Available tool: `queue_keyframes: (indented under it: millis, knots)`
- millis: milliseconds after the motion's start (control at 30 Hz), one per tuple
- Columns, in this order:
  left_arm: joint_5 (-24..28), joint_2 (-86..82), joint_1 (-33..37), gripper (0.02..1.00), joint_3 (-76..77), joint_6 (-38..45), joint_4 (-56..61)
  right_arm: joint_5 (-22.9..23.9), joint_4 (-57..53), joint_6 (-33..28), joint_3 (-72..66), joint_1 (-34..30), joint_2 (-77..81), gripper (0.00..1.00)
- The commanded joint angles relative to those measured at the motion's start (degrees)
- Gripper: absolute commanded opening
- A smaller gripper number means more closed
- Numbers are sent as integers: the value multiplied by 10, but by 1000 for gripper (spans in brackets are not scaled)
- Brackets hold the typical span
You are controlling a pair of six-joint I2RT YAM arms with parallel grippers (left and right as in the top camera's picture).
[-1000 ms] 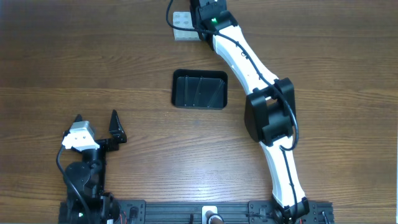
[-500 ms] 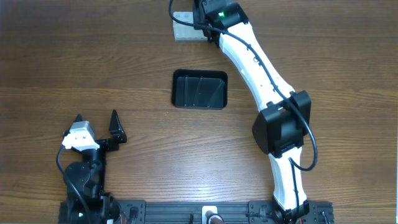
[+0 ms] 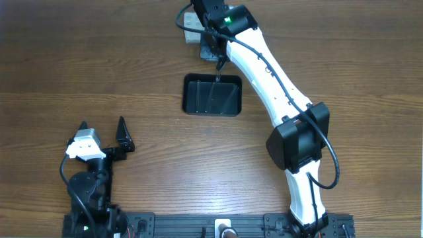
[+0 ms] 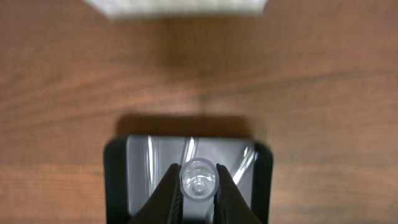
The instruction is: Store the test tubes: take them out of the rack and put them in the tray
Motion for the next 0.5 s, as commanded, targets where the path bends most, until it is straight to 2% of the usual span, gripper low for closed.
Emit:
queue_keyframes:
  millis: [33,500]
  knots:
    - [-5,-5,2,998,-2,8,0,-31,-31,40,10,3,-16,62]
    - [-5,-5,2,996,-2,8,0,-54,-96,43,9,3,31,64]
